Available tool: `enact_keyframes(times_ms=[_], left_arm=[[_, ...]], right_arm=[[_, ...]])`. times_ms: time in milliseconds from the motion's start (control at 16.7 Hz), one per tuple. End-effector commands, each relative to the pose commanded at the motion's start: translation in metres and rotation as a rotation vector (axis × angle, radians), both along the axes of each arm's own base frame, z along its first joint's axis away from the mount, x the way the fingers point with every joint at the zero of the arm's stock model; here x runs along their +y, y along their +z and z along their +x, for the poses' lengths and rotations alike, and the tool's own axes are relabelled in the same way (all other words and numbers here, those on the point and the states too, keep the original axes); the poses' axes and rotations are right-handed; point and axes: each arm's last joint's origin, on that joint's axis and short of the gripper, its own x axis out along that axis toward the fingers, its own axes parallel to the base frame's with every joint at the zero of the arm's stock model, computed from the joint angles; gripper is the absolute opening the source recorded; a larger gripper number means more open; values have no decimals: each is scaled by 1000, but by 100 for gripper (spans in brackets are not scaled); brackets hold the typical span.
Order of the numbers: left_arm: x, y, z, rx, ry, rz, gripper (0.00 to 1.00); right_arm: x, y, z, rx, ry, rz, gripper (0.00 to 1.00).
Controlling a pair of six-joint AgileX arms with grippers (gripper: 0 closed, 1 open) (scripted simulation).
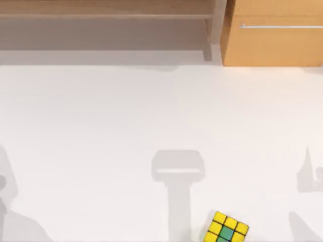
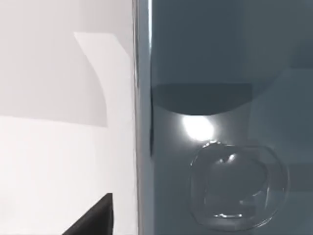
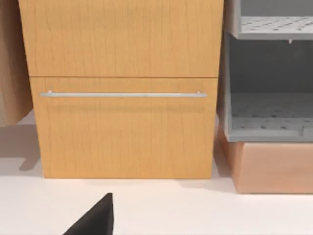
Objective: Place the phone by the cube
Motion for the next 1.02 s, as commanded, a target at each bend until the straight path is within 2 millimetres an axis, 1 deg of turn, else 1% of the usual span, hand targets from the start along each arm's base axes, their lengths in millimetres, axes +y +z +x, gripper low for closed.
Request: enact_keyframes(times_ms=[360, 840, 1020], left_arm=[[1, -2, 1, 7, -5, -5, 100], [2, -39, 2, 6, -3, -4, 100], [2, -41, 2, 7, -3, -5, 100]], right_arm=[[0, 0, 0, 0, 0, 0, 100], [0, 0, 0, 0, 0, 0, 100], [0, 0, 0, 0, 0, 0, 100]])
